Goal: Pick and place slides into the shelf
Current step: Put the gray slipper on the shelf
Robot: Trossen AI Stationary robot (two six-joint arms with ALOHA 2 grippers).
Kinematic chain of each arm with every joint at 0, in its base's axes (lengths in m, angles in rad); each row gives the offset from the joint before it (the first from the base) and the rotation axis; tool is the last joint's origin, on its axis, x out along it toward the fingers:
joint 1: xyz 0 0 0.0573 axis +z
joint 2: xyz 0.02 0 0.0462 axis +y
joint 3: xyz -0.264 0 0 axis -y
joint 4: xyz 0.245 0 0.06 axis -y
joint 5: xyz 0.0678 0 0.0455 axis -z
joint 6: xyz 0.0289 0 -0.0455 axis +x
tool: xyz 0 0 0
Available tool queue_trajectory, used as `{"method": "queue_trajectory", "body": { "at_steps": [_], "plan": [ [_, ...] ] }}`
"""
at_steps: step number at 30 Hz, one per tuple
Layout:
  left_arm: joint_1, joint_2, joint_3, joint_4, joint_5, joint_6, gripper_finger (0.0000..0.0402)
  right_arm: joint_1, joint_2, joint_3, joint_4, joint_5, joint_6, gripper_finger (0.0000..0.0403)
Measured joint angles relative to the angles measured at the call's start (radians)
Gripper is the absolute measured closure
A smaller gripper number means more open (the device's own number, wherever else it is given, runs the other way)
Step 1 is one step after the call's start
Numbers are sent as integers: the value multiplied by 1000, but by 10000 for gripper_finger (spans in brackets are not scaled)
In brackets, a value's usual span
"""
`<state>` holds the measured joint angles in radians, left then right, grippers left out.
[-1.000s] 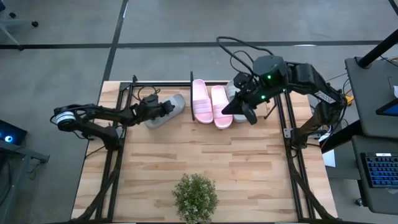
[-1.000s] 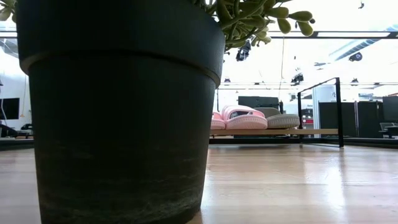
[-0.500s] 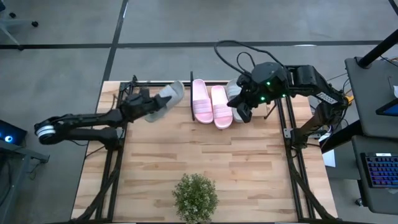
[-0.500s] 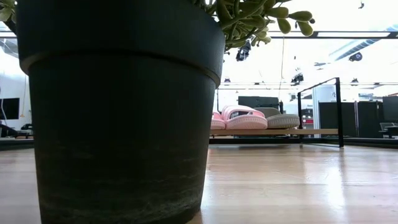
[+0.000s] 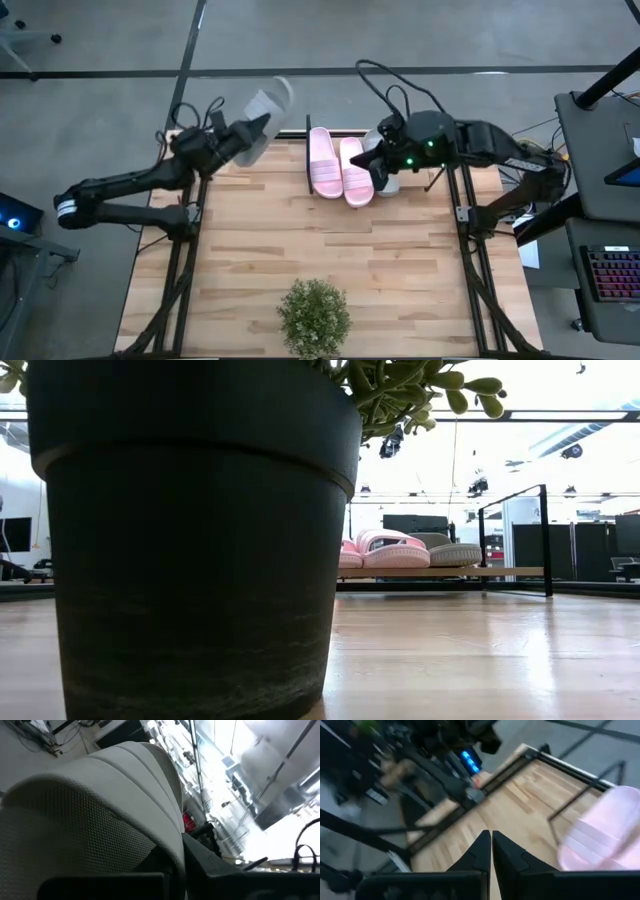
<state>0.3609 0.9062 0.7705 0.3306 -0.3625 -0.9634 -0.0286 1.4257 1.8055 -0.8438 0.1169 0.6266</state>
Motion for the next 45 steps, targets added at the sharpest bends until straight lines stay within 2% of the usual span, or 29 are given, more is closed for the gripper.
{"method": "queue_trajectory", "body": {
  "at_steps": [4, 11, 15, 18, 24, 30, 34, 39, 45],
  "plan": [
    [-31, 116, 194, -87, -27, 51, 401, 18, -108, -236, 278, -10, 54, 394],
    [-71, 316, 455, -71, -66, 56, 401, 51, -252, -574, 746, -12, 165, 394],
    [-119, 433, 553, 0, -70, 53, 401, 59, -299, -717, 913, -15, 223, 385],
    [-157, 516, 612, 70, -70, 15, 401, 63, -329, -792, 1006, -21, 249, 363],
    [-230, 653, 718, 106, -77, -34, 402, 64, -370, -865, 1040, -38, 262, 277],
    [-278, 738, 835, 107, -97, -52, 402, 63, -362, -868, 1031, -37, 237, 177],
    [-297, 761, 905, 15, -151, -42, 402, 56, -344, -867, 1019, -37, 223, 124],
    [-329, 766, 954, -87, -247, 15, 401, 36, -336, -868, 974, -14, 219, 83],
    [-385, 763, 957, -84, -450, 84, 401, 10, -333, -867, 952, 7, 192, 73]
  ]
}}
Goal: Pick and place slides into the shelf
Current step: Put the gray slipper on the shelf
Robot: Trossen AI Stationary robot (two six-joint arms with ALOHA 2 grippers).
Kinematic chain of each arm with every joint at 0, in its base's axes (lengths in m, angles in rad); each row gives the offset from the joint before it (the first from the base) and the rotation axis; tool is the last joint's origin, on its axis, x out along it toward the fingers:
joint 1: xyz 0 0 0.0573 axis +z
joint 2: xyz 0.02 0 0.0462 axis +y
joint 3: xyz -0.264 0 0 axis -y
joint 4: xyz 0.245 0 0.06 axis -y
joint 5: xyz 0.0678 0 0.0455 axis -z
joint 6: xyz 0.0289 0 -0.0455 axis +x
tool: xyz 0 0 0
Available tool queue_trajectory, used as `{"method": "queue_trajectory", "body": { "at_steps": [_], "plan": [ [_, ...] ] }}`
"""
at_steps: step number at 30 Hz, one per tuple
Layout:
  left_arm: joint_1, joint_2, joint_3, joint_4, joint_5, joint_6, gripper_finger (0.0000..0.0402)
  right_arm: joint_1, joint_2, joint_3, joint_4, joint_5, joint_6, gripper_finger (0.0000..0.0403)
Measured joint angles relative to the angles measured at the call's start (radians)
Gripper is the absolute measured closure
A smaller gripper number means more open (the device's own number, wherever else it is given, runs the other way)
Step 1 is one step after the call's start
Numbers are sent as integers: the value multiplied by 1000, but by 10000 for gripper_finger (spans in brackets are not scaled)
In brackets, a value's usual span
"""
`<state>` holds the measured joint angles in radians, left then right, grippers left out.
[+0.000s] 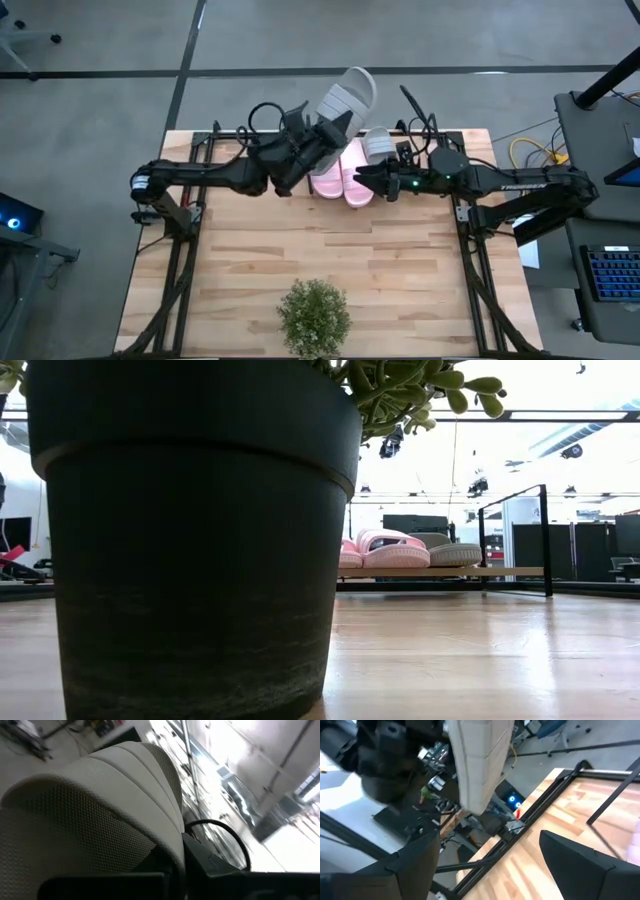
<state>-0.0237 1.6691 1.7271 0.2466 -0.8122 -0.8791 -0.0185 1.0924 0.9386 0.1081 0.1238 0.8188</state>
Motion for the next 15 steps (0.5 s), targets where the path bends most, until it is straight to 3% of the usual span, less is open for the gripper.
{"method": "queue_trajectory", "body": {
  "at_steps": [4, 15],
  "plan": [
    [-15, 17, 0, 60, -61, -4, 401, -10, 3, 3, 4, 12, -9, 76],
    [-24, 62, 4, 138, -53, -28, 401, -13, 10, 3, 13, 8, -24, 76]
  ]
}}
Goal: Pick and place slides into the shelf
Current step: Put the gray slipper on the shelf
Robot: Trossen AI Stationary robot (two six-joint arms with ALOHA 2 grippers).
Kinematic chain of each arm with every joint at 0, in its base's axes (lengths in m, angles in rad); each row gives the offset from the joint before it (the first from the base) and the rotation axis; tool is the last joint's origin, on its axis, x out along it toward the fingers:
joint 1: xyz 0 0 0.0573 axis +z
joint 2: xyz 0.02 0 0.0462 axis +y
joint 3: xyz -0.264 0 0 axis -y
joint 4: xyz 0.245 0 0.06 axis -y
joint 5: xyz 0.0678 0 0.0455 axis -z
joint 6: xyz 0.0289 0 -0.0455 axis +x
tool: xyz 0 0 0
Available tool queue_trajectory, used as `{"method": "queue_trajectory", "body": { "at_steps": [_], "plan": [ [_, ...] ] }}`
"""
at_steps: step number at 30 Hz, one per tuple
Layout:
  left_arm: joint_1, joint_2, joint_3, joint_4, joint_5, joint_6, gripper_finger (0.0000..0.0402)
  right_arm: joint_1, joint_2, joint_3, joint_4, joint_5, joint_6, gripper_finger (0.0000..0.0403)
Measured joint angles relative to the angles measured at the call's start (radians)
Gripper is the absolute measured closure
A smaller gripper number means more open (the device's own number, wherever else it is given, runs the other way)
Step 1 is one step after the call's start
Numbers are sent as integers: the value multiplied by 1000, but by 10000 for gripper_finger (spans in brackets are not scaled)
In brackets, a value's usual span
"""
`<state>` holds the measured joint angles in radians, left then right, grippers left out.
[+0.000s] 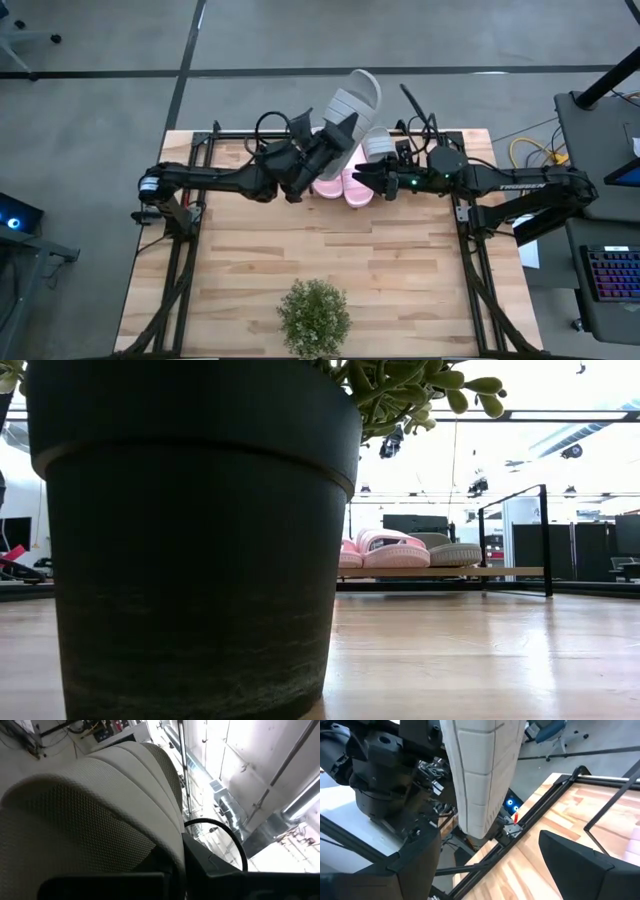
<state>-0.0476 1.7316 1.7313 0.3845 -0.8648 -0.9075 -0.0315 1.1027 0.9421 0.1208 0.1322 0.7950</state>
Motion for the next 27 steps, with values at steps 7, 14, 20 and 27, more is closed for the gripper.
{"method": "queue_trajectory", "body": {
  "at_steps": [7, 14, 20, 27],
  "plan": [
    [-1, 0, 5, -11, 77, -152, 401, 0, 0, 0, 14, -31, -14, 77],
    [-2, 0, 3, -14, 127, -187, 401, 0, 25, 0, 19, -35, -18, 78],
    [-4, 0, -5, -37, 127, -187, 401, 0, 38, 0, 24, -56, -12, 78],
    [-4, 8, -8, -39, 160, -242, 401, 0, 38, 0, 25, -129, -36, 78]
  ]
}}
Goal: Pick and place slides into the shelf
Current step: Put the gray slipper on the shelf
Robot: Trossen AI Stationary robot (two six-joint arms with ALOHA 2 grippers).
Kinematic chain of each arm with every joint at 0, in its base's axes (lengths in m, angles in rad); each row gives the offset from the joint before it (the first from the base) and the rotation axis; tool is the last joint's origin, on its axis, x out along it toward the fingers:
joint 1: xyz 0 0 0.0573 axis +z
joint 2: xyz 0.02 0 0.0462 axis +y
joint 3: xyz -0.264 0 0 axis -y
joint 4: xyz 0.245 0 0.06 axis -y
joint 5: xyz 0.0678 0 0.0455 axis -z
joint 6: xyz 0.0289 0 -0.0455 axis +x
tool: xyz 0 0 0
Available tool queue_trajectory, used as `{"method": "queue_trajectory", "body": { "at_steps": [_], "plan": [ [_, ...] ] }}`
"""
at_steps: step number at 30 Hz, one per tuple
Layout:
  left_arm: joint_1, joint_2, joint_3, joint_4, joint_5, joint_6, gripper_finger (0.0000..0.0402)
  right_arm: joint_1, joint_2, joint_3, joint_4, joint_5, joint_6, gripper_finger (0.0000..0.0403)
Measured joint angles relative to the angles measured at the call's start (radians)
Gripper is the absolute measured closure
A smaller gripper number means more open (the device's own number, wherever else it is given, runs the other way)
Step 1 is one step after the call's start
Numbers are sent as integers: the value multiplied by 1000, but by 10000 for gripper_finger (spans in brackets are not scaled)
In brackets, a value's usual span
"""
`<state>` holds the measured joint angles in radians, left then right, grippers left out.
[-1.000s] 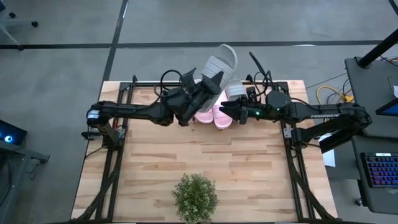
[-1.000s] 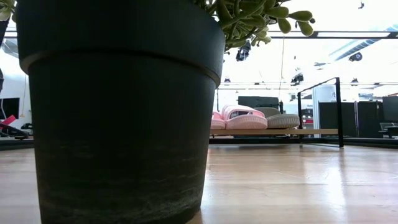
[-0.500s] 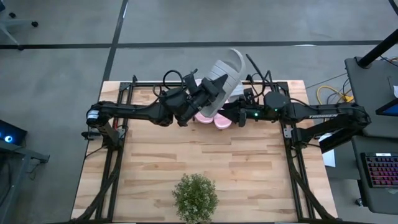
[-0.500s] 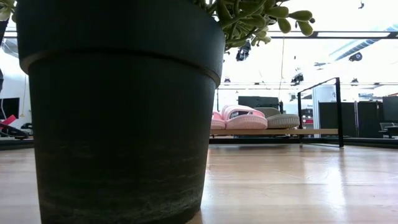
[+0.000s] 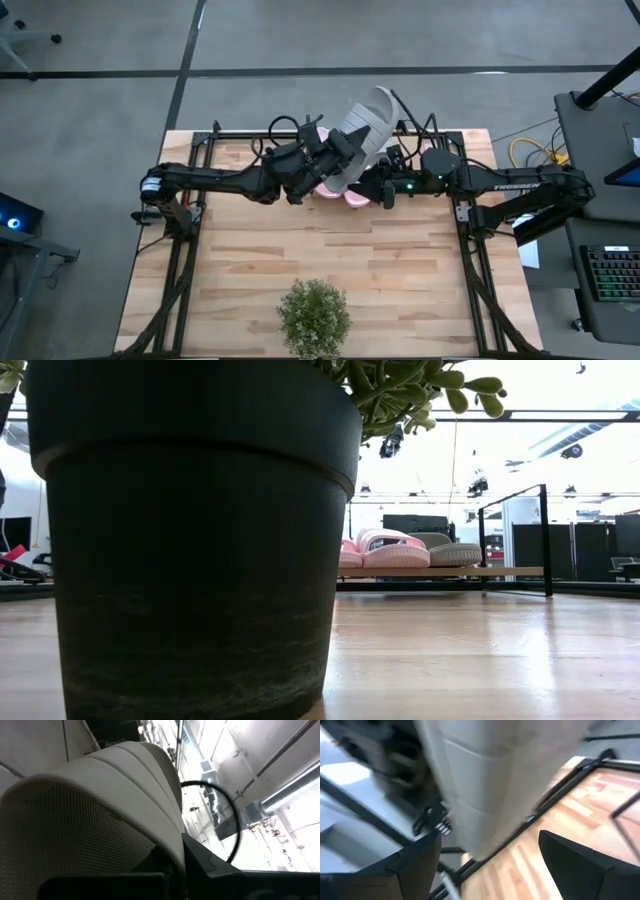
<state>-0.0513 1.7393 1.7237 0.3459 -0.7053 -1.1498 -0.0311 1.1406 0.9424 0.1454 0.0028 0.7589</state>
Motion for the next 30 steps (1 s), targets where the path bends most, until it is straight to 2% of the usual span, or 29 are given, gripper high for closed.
{"method": "queue_trajectory", "body": {
  "at_steps": [5, 24, 30],
  "plan": [
    [0, 10, -19, 3, 32, -67, 401, 0, -2, 0, 28, -87, -10, 78],
    [6, 25, -26, 50, 159, -76, 401, -4, -33, -2, 24, -112, -57, 78],
    [5, 26, -27, 47, 202, -51, 401, -5, -60, -2, -31, -113, -54, 78]
  ]
}}
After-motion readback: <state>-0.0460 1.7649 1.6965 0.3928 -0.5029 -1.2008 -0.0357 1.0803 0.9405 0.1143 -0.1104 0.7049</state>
